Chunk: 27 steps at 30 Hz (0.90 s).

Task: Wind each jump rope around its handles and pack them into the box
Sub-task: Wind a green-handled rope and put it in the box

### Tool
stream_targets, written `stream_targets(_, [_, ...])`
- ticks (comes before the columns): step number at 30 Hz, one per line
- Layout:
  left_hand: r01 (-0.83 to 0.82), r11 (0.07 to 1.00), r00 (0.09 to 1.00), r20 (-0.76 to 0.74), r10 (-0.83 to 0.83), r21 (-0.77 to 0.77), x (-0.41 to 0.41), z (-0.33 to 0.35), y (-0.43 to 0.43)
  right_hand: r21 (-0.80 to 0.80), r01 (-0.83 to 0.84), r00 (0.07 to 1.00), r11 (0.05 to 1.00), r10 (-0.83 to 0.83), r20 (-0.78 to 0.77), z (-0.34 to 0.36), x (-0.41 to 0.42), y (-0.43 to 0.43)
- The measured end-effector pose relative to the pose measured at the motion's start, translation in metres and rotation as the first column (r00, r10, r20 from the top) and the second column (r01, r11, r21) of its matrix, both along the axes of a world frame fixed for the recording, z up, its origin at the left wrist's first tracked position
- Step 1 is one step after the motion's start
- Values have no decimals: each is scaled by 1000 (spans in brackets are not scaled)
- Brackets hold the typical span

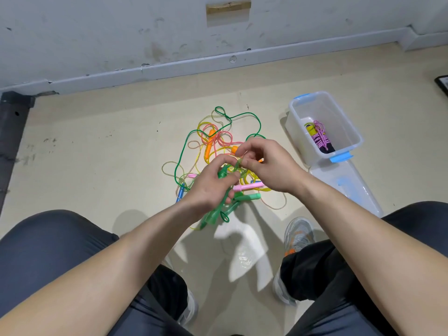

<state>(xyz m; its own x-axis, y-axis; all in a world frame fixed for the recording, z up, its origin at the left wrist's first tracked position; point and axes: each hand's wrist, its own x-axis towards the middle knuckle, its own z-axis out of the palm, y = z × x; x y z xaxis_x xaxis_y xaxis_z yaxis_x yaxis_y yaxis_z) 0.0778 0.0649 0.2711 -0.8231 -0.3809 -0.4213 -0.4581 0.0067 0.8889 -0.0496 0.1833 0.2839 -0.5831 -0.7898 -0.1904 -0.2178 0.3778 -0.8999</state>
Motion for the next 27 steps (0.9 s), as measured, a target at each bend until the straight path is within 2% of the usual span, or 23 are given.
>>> stream_targets(3, [-23,999,1000,-22,22,-34,-2,-1,-3,-76,85,951,994,-58,302,-1,-1,-1])
stream_targets(5, [24,985,999,-39,-31,-171,-2,-7,-6,-71,144,881,987,-95,463,0,0,-2])
stream_targets(6, [54,966,997,-31,-64,-254,-1,-10,-9,-34,142,877,989,-110,468,1,1,-2])
stream_targets(9, [103,921,994,11,-107,-376,1,-16,-14,137,29,966,990,-63,251,5,1,0])
stream_targets(11, [103,907,994,7,-110,-409,1,-16,-20,146,-44,965,988,4,263,11,1,1])
stream_targets(13, [85,892,995,-2,-96,-444,0,-16,-26,33,-6,910,999,-9,414,17,0,1])
stream_targets(15, [57,878,998,-2,-66,-475,-1,-15,-32,-66,97,772,993,-33,635,21,-2,1])
stream_targets(16, [50,872,999,6,-54,-486,-1,-16,-35,-43,112,718,993,-50,694,21,-4,1])
stream_targets(17, [44,869,999,17,-41,-493,-1,-17,-38,16,85,727,996,-73,683,22,-5,2])
stream_targets(19, [30,859,999,30,-17,-511,1,-19,-43,163,-45,858,986,-46,512,22,-6,4])
stream_targets(20, [26,853,999,33,-11,-522,1,-22,-46,234,-117,914,965,13,405,21,-5,5])
stream_targets(22, [44,839,999,44,-24,-543,2,-24,-48,312,-235,947,920,145,286,20,-4,8])
stream_targets(24, [50,819,998,62,-18,-571,3,-26,-51,201,-298,913,933,218,344,20,-2,10])
stream_targets(27, [4,843,996,76,44,-538,2,-26,-61,-36,-190,808,981,177,562,21,-4,12])
